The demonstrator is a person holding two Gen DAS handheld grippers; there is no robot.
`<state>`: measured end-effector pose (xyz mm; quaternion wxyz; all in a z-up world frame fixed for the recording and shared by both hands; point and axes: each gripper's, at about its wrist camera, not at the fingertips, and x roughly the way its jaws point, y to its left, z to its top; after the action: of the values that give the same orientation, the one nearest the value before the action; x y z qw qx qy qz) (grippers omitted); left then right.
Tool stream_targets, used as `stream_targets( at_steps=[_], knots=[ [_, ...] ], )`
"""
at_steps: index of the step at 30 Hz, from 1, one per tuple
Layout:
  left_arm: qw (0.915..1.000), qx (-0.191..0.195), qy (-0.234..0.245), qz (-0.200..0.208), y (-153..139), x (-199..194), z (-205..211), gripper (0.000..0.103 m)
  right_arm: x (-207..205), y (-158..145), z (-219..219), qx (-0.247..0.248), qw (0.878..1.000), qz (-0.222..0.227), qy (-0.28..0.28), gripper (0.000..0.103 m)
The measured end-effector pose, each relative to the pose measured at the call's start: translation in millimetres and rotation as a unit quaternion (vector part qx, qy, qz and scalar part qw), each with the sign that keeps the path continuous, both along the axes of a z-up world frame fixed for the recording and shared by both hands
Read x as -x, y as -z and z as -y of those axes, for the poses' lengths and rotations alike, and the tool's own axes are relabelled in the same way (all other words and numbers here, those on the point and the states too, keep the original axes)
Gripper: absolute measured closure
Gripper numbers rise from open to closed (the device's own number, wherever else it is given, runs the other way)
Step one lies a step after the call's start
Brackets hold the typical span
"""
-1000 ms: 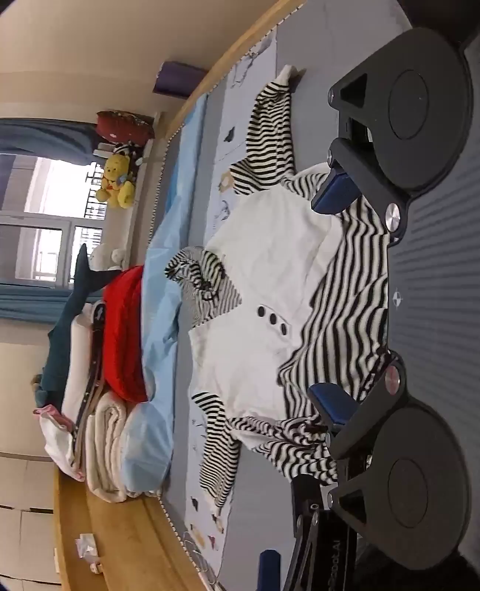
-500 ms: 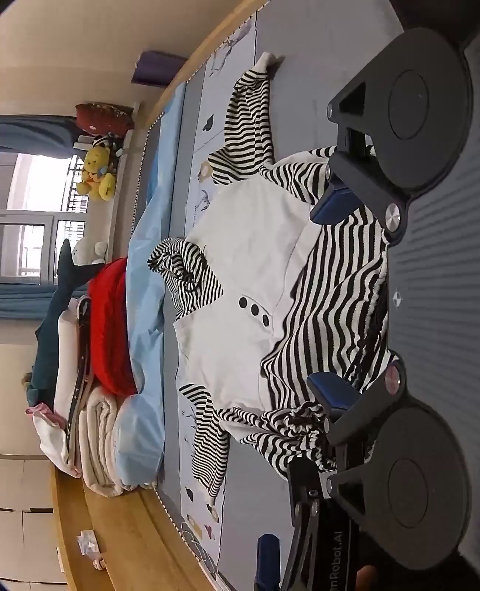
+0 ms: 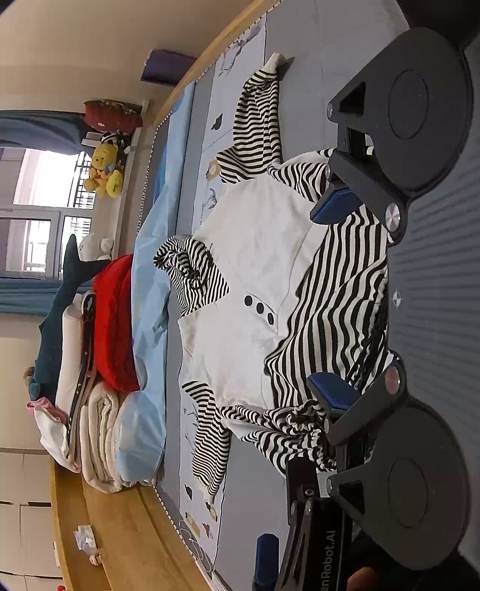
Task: Fold small clothes
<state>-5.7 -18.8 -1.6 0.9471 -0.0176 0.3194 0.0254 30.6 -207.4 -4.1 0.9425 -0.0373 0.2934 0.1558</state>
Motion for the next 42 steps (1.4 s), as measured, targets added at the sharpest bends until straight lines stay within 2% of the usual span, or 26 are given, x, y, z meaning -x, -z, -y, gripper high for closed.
stream_targets(
  at_steps=[42],
  knots=[
    [1.0,0.004,-0.005,-0.007,0.9,-2.9,-1.5,0.001,-1.9,1.0,-3.0,0.001,1.0,-0.01,-0.001,0.015]
  ],
)
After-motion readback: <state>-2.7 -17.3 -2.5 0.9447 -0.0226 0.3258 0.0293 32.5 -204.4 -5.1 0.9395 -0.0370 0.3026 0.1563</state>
